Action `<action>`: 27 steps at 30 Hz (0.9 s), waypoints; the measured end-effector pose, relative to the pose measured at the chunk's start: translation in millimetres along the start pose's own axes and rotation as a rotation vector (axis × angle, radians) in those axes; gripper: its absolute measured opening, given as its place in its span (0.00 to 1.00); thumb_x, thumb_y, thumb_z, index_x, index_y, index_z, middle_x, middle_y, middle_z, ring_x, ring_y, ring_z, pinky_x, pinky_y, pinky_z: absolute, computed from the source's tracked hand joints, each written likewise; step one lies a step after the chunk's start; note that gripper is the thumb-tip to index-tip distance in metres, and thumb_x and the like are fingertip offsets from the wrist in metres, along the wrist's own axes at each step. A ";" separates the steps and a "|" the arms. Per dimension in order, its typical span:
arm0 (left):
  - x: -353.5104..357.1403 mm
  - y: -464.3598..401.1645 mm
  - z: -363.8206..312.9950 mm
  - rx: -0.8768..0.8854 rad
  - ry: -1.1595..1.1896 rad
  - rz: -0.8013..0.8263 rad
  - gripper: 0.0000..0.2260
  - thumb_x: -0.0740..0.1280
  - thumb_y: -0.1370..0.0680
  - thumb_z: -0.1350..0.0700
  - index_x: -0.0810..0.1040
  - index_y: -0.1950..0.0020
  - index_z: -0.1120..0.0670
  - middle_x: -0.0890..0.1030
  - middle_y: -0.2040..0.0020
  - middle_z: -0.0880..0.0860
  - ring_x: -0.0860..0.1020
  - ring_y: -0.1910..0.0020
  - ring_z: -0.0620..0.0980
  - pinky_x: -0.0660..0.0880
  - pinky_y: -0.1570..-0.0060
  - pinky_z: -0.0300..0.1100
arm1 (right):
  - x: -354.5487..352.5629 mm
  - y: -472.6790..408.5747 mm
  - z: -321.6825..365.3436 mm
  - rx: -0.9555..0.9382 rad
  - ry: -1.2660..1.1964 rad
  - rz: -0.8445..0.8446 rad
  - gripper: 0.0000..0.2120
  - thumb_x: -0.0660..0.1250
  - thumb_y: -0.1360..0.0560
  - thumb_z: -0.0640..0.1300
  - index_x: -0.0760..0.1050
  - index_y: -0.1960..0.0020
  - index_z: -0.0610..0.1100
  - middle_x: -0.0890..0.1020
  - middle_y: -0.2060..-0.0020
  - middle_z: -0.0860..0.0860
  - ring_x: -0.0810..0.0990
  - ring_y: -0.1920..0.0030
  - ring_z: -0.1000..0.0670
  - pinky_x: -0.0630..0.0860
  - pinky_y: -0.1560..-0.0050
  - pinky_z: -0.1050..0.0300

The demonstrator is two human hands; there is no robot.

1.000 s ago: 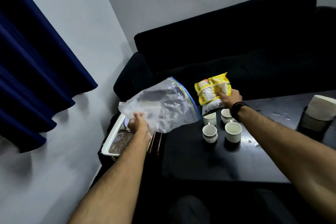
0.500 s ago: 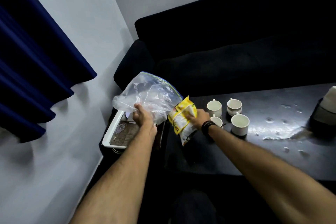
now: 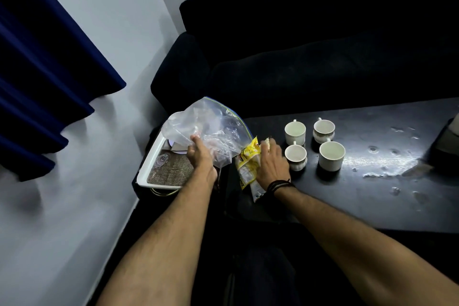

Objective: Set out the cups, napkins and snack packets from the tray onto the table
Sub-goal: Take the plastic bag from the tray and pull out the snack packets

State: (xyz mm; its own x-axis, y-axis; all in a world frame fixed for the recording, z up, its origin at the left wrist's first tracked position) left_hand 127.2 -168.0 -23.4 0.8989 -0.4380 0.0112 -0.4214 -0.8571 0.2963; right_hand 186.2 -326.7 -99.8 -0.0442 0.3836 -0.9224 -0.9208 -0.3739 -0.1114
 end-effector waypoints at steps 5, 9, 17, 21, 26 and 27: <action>-0.4 4.1 -3.6 0.017 -0.034 -0.015 0.16 0.56 0.18 0.42 0.71 0.46 0.54 0.73 0.60 0.49 0.69 0.71 0.44 0.72 0.73 0.36 | 11.3 8.5 12.9 -0.403 0.180 0.064 0.36 0.60 0.28 0.35 0.53 0.23 0.48 0.49 0.21 0.44 0.49 0.21 0.41 0.56 0.26 0.40; -2.3 7.1 -2.7 0.024 -0.054 -0.027 0.16 0.56 0.17 0.42 0.71 0.54 0.54 0.70 0.61 0.47 0.70 0.70 0.44 0.71 0.80 0.32 | 32.1 15.4 11.1 -0.498 0.269 0.226 0.28 0.57 0.21 0.55 0.59 0.23 0.48 0.48 0.20 0.46 0.44 0.21 0.43 0.43 0.24 0.41; -2.4 4.2 -1.1 0.028 -0.065 -0.017 0.21 0.56 0.17 0.43 0.74 0.37 0.58 0.70 0.61 0.46 0.72 0.68 0.44 0.76 0.72 0.36 | 37.5 15.2 -0.7 -0.487 0.418 0.346 0.35 0.53 0.22 0.64 0.49 0.21 0.49 0.42 0.20 0.46 0.39 0.21 0.42 0.39 0.24 0.40; -1.7 6.3 -1.9 0.023 -0.059 -0.013 0.21 0.56 0.17 0.43 0.73 0.34 0.57 0.72 0.58 0.48 0.71 0.68 0.43 0.76 0.74 0.32 | 33.5 14.5 0.5 -0.489 0.388 0.323 0.36 0.55 0.22 0.63 0.49 0.21 0.49 0.42 0.20 0.45 0.40 0.21 0.43 0.39 0.24 0.40; -3.9 7.7 -5.0 0.009 -0.059 -0.021 0.23 0.56 0.18 0.42 0.73 0.33 0.58 0.71 0.58 0.47 0.72 0.68 0.43 0.78 0.64 0.39 | 32.7 15.6 4.1 -0.478 0.307 0.313 0.36 0.56 0.23 0.63 0.50 0.21 0.48 0.44 0.20 0.45 0.40 0.21 0.43 0.40 0.24 0.39; -4.2 8.0 -6.5 0.015 -0.055 -0.023 0.23 0.56 0.18 0.42 0.73 0.33 0.58 0.71 0.60 0.46 0.71 0.68 0.43 0.76 0.67 0.37 | 30.6 15.8 4.2 -0.460 0.262 0.303 0.36 0.57 0.23 0.63 0.51 0.21 0.48 0.45 0.20 0.46 0.41 0.21 0.43 0.41 0.24 0.39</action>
State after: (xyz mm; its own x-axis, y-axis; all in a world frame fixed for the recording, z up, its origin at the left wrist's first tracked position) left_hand 120.8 -171.2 -14.9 0.9008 -0.4316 -0.0480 -0.4023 -0.8710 0.2819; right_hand 168.6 -317.3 -128.2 -0.1281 0.0045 -0.9918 -0.6178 -0.7826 0.0762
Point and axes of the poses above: each hand's wrist, its own y-axis away from the middle knuckle, its own x-axis out of the palm, z = x × y, the point moved 2 cm from there along -y, towards the middle knuckle
